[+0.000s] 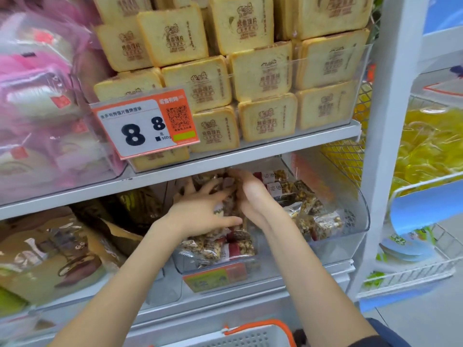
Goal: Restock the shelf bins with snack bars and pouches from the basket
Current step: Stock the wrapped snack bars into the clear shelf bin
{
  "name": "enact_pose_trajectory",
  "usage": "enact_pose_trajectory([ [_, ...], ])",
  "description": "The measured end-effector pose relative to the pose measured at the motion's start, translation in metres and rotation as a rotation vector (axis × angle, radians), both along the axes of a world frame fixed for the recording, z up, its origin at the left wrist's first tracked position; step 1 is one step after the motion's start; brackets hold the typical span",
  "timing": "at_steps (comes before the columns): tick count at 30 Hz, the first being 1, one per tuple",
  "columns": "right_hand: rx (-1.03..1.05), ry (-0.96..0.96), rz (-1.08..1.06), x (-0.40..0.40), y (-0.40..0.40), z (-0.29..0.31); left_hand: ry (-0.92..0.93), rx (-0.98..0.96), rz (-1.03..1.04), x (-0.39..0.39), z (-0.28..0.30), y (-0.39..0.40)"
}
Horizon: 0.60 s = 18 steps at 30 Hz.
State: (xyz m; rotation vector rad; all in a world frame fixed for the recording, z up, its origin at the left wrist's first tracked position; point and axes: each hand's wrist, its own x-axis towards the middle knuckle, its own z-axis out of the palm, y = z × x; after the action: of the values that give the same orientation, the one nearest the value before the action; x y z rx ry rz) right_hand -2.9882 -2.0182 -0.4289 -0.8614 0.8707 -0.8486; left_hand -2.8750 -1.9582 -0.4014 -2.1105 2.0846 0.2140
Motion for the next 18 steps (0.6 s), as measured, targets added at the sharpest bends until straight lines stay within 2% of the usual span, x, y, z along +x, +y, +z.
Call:
enact_pose_trajectory([
  [2,-0.088,0.128,0.057,-0.010,0.012,0.008,-0.023,0.002,0.016,-0.008,0.000,0.000],
  [4,-0.384,0.381,0.115,-0.032,0.028,0.019,-0.013,-0.007,0.023,-0.009,0.001,0.000],
  [6,-0.687,0.533,0.029,-0.063,0.044,0.030,-0.012,-0.006,0.015,-0.007,0.001,0.000],
  [8,-0.846,0.645,-0.131,-0.103,0.053,0.044,0.013,-0.011,0.019,-0.005,0.002,0.000],
  [9,-0.863,0.762,-0.136,-0.124,0.050,0.045,0.029,-0.007,0.024,-0.005,0.002,0.000],
  [10,-0.825,0.923,-0.036,-0.139,0.046,0.043,0.040,-0.007,0.024,-0.005,0.002,0.000],
  [12,-0.611,1.175,0.292,-0.157,0.043,0.038,0.048,-0.020,0.010,-0.004,0.000,0.001],
  [14,-0.491,1.259,0.456,-0.154,0.046,0.031,0.061,-0.029,-0.003,-0.003,-0.002,0.002],
  [18,-0.617,1.407,0.377,-0.117,0.042,0.013,0.061,-0.072,-0.023,0.000,-0.007,0.002],
])
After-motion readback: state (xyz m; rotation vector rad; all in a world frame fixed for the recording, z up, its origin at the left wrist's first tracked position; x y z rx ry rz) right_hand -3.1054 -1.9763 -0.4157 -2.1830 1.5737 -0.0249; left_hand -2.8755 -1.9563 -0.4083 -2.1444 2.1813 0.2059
